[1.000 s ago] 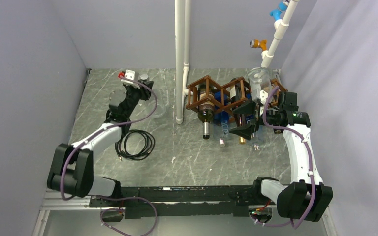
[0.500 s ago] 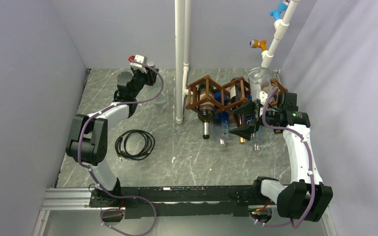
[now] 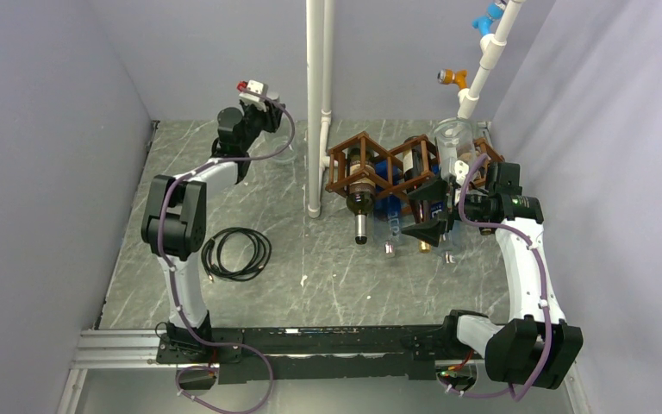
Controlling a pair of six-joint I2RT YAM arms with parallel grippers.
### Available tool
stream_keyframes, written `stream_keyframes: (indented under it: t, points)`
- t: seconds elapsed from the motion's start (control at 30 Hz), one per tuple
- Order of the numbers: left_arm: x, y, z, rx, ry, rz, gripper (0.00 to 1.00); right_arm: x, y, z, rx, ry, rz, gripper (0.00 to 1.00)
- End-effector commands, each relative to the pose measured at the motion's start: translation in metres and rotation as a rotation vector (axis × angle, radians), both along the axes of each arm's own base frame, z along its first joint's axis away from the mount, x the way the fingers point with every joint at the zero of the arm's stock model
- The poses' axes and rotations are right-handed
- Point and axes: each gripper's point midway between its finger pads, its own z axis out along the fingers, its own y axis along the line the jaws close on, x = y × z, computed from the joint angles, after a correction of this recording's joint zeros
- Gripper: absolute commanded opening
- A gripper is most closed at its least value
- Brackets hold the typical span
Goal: Take the wine bottle off the wine rack
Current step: Place the wine bottle at the center of the board.
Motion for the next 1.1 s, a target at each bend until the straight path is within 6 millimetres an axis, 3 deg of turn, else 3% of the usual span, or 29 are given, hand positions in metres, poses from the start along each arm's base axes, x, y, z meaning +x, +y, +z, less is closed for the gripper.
stream_keyframes:
  t: [0.0,0.43,0.8,1.07]
  points:
    - [0.0,0.003,0.134,-0.044,-0.387,0.01,0.0,-0.002,0.001,0.003,0.021,-0.026,0.018,0.99]
    - [0.039,0.004,0.118,0.027,-0.389,0.065,0.0,0.001,0.0,-0.001,0.015,-0.015,0.012,0.99]
    - [0.045,0.0,0.097,0.031,-0.366,0.053,0.0,0.002,-0.001,-0.004,0.009,-0.01,0.007,0.99]
    - [0.035,0.0,0.084,0.038,-0.343,0.037,0.23,0.003,-0.002,-0.004,0.007,-0.012,0.003,0.99]
